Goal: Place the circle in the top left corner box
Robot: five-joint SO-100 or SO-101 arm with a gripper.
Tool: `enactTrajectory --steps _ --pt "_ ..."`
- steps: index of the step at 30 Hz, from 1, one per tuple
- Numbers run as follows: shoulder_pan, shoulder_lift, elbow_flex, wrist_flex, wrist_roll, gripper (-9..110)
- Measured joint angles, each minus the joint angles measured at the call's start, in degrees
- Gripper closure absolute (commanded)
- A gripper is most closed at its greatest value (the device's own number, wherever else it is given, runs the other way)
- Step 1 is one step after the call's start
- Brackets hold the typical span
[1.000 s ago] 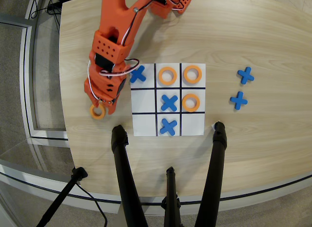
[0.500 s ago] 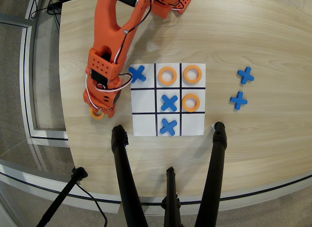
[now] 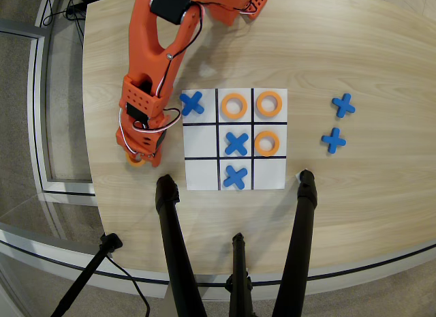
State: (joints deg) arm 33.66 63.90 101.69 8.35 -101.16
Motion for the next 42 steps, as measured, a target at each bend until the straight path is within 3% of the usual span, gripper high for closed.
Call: enactTrajectory --steps 9,18,25,35,42 --pt "0.44 0.44 3.34 -1.05 4.75 85" --pt "0.53 2.46 6.33 -0.97 10.99 98" --pt "0.53 3.08 6.33 -0.53 12.22 102" --pt "0.53 13.89 11.25 16.52 13.10 102" --pt "-6.59 28.74 17.31 19.95 15.91 102"
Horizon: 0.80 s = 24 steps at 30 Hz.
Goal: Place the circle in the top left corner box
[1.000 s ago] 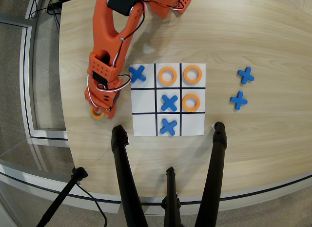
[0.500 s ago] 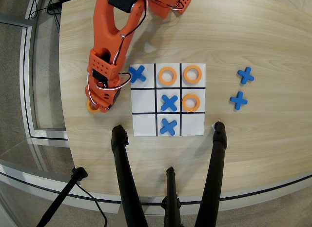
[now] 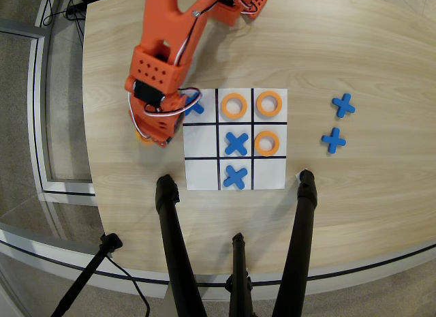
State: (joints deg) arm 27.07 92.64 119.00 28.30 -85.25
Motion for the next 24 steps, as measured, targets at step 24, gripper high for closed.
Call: enactTrajectory --steps 24 --pt "-47.11 23.38 22.85 -9.84 5.54 102"
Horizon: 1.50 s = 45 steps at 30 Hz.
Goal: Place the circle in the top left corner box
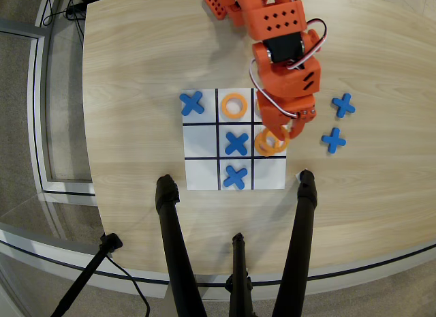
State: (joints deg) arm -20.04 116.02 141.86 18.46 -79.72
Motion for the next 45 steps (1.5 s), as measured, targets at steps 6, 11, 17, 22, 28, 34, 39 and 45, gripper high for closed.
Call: enactTrajectory --steps 6,11,17,22,28,34,39,45 --pt "-0.18 -11.87 -9.05 -5.54 2.02 102" --pt "1.67 -21.18 -16.79 -8.79 2.11 102" --pt "4.66 -29.88 -21.62 -13.18 1.67 102" --pt "6.50 -34.72 -23.38 -15.47 1.49 102" --pt "6.42 -37.79 -25.75 -16.61 1.49 102" --pt "6.50 -39.81 -26.28 -16.61 1.49 102" --pt "5.89 -41.31 -26.46 -16.61 1.49 102" --pt "5.36 -42.36 -26.72 -16.61 1.58 102"
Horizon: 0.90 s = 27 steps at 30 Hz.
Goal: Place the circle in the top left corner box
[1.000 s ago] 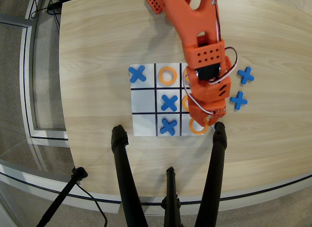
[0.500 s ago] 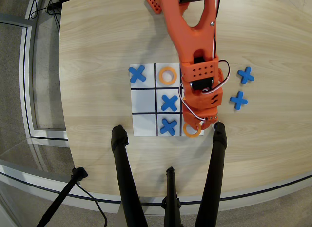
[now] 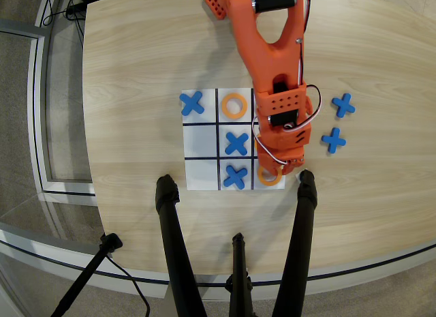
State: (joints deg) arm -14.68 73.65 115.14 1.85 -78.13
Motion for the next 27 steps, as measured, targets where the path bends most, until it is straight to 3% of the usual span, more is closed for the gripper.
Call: enactTrajectory --steps 21,27 --pt "0.70 0.09 -0.26 0.00 -0.70 93" --pt "2.02 9.49 1.67 0.00 -3.25 92"
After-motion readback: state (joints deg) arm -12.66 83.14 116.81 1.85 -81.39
